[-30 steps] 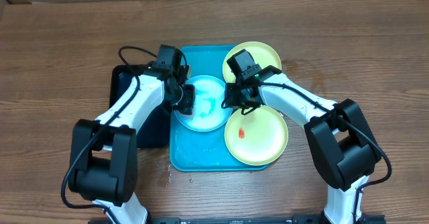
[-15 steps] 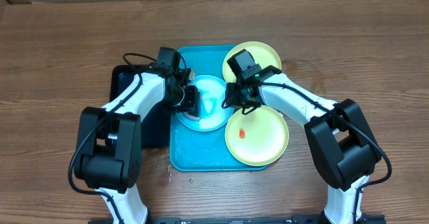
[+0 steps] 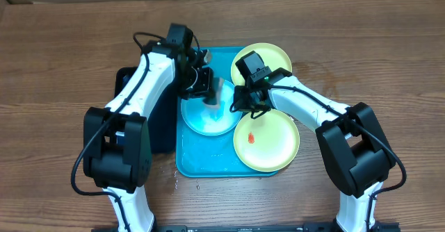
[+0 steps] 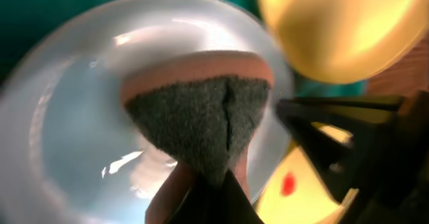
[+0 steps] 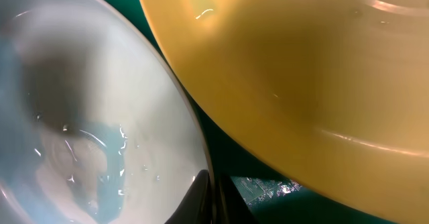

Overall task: Clean dirty plates on tray and stack at the side
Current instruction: 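Scrub the white plate with the sponge while the right gripper holds it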

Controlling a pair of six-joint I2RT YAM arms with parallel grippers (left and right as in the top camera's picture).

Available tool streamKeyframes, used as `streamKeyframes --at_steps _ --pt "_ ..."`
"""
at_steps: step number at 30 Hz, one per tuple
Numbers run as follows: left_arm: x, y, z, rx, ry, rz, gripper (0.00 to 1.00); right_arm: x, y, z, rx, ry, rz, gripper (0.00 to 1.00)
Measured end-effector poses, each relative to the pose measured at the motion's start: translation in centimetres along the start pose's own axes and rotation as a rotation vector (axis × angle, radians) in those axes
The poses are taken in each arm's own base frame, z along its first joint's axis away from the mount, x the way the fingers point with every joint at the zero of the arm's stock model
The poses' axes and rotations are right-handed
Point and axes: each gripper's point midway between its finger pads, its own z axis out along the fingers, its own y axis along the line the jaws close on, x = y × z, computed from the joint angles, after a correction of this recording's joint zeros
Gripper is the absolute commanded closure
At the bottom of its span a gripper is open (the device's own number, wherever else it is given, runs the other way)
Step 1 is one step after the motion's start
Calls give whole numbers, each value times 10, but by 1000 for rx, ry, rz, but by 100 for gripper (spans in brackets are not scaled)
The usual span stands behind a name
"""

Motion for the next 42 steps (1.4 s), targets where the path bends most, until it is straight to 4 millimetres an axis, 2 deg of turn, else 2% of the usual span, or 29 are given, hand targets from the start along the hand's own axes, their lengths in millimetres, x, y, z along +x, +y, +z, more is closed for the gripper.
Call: streamKeyframes --at_steps 7,13,18,23,29,33,37,42 --pt "8 36 1 -218 12 -11 96 0 0 0 -1 1 0 96" --pt "17 61 23 -288 3 -18 96 0 1 0 -2 0 -1 96" --pt "20 66 35 -287 -15 -26 96 0 0 0 -2 0 -1 96" --pt "19 59 40 -247 -27 -21 96 -1 -1 0 5 -3 0 96" --pt "13 19 59 -31 -32 20 96 -1 -2 0 8 -5 1 96" --pt "21 2 63 62 29 -4 96 -1 -2 0 9 -4 1 96" --pt "26 -2 46 52 100 -53 96 -1 -2 0 6 -4 1 96" --pt "16 -3 12 -40 67 -47 96 -1 -1 0 3 -4 0 96"
